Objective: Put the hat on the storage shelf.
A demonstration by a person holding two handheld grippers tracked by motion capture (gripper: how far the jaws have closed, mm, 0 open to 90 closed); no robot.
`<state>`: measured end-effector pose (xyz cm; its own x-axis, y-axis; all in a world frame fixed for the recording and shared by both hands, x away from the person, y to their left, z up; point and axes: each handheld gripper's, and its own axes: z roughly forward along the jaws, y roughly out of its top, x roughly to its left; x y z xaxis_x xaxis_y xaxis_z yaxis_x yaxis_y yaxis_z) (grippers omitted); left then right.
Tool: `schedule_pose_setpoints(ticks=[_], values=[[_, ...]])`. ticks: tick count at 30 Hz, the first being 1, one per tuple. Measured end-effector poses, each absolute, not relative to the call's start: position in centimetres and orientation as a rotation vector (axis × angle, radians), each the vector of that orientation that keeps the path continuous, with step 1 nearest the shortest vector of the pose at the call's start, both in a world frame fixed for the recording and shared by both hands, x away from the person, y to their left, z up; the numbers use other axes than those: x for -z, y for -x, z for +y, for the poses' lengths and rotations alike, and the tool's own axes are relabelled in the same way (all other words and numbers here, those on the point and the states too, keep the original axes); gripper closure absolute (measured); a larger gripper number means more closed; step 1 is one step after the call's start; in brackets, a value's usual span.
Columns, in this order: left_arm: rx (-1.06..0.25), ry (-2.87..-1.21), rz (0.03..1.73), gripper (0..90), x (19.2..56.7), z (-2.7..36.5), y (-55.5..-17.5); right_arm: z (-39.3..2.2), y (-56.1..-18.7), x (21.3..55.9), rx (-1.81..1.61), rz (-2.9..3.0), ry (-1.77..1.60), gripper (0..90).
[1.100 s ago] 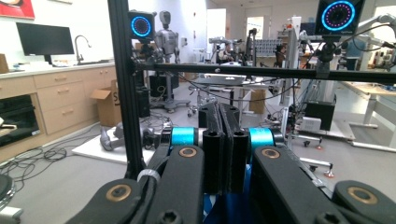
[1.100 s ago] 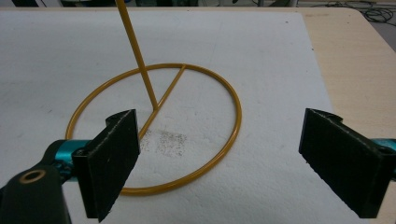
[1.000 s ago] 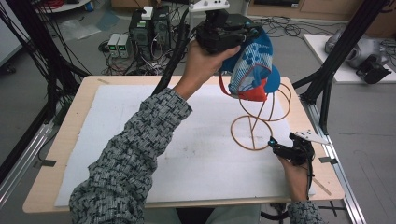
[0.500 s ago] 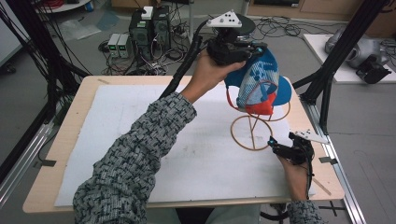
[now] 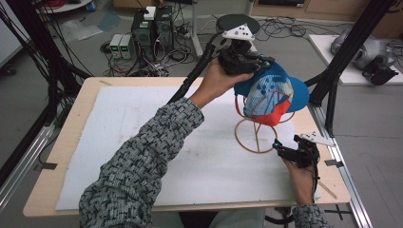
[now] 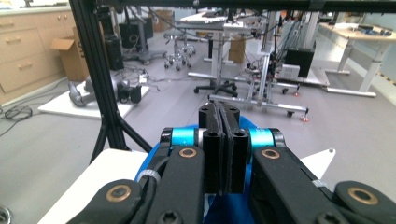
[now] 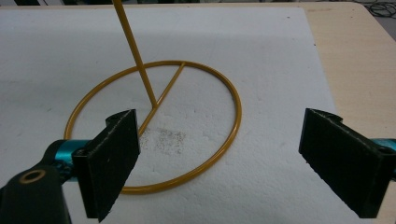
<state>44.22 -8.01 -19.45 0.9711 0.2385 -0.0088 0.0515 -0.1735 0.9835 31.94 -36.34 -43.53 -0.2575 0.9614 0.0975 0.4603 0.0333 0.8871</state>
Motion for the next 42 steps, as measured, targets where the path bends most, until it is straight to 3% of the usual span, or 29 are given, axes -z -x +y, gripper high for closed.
schedule_pose_setpoints(ticks=[33, 42], values=[[-0.16, -1.833, 0.218, 86.7, 22.7, -11.0, -45.5, -36.4, -32.1, 43.6, -1.175, 1.781, -1.453, 11.5], [-0.157, -1.847, 0.208, 82.2, 22.9, -11.3, -45.5, -36.4, -32.1, 43.6, -1.177, 1.781, -1.453, 11.5]])
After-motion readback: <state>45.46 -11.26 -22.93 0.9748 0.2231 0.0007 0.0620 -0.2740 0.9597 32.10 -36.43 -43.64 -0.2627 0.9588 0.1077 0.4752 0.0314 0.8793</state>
